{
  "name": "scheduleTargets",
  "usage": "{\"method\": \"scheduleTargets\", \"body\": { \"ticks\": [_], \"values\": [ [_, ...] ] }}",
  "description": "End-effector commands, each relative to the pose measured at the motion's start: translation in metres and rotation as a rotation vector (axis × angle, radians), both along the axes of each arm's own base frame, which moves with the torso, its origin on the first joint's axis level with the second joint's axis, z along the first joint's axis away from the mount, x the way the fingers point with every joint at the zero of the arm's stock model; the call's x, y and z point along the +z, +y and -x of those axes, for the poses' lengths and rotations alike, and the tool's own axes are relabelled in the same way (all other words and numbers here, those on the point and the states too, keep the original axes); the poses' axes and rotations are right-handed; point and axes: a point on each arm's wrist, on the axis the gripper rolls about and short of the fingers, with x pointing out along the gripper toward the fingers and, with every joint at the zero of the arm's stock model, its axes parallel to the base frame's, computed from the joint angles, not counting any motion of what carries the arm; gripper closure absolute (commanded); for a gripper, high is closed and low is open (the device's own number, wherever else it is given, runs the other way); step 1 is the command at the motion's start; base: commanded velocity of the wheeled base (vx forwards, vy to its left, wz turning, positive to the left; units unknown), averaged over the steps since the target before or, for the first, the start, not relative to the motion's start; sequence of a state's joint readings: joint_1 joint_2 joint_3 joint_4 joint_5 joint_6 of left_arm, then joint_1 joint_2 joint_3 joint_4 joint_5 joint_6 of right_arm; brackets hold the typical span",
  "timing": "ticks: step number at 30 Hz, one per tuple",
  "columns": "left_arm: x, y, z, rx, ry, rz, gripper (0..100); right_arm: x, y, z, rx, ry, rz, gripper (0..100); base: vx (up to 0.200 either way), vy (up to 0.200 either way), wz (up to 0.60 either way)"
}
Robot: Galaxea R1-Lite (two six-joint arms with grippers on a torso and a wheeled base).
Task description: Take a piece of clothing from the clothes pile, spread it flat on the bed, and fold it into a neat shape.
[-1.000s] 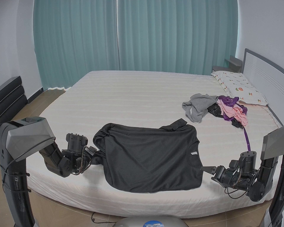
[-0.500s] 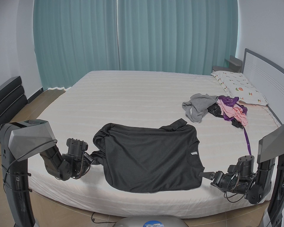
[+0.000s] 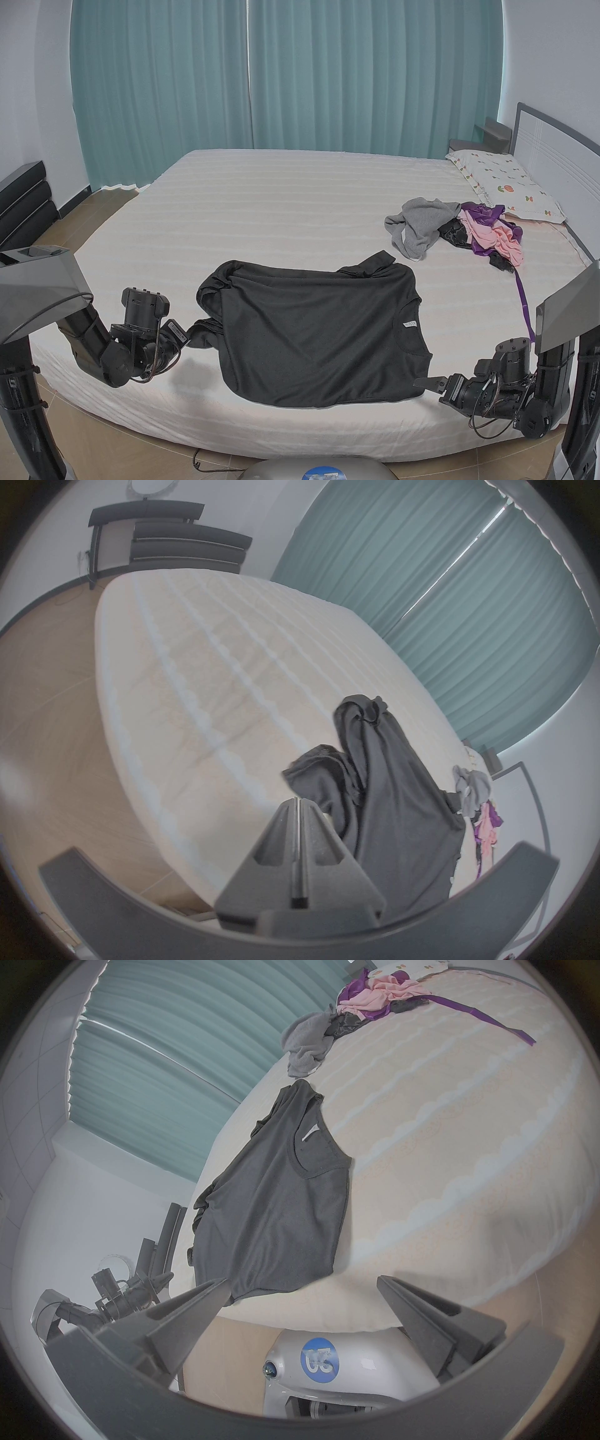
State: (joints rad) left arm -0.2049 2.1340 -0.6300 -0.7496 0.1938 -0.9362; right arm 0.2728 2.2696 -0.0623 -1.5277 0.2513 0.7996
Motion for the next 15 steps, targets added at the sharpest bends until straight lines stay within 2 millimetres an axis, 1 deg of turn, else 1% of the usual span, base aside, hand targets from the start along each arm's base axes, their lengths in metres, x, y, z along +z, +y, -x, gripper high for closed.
{"method": "scheduleTargets", "body": {
  "ticks": [1, 2, 3, 4, 7, 10, 11, 12, 15],
  "values": [
    [-0.011, -0.002, -0.007, -0.01, -0.004, 0.034, 100, -0.005, 0.001, 0.002, 0.005, 0.022, 0.006, 0, 0.0, 0.0, 0.0],
    [-0.017, -0.003, -0.011, -0.017, -0.019, 0.043, 0, -0.006, 0.002, 0.003, 0.011, 0.019, 0.006, 0, 0.0, 0.0, 0.0],
    [-0.018, -0.003, -0.012, -0.017, -0.022, 0.044, 0, -0.006, 0.002, 0.003, 0.011, 0.019, 0.006, 0, 0.0, 0.0, 0.0],
    [-0.023, -0.004, -0.016, -0.019, -0.034, 0.041, 0, -0.006, 0.002, 0.004, 0.014, 0.015, 0.006, 0, 0.0, 0.0, 0.0],
    [-0.026, -0.004, -0.02, -0.023, -0.044, 0.042, 0, -0.007, 0.003, 0.004, 0.019, 0.021, 0.007, 0, 0.0, 0.0, 0.0],
    [-0.03, -0.007, -0.03, -0.04, -0.052, 0.037, 0, -0.009, 0.004, 0.002, 0.023, 0.016, 0.007, 0, 0.0, 0.0, 0.0],
    [-0.031, -0.007, -0.03, -0.041, -0.052, 0.036, 0, -0.009, 0.005, 0.002, 0.024, 0.016, 0.007, 0, 0.0, 0.0, 0.0],
    [-0.037, -0.008, -0.035, -0.049, -0.05, 0.024, 0, -0.01, 0.005, 0.002, 0.028, 0.018, 0.009, 0, 0.0, 0.0, 0.0],
    [-0.045, -0.007, -0.043, -0.05, -0.049, 0.014, 0, -0.01, 0.007, 0.002, 0.035, 0.019, 0.008, 0, 0.0, 0.0, 0.0]
  ]
}}
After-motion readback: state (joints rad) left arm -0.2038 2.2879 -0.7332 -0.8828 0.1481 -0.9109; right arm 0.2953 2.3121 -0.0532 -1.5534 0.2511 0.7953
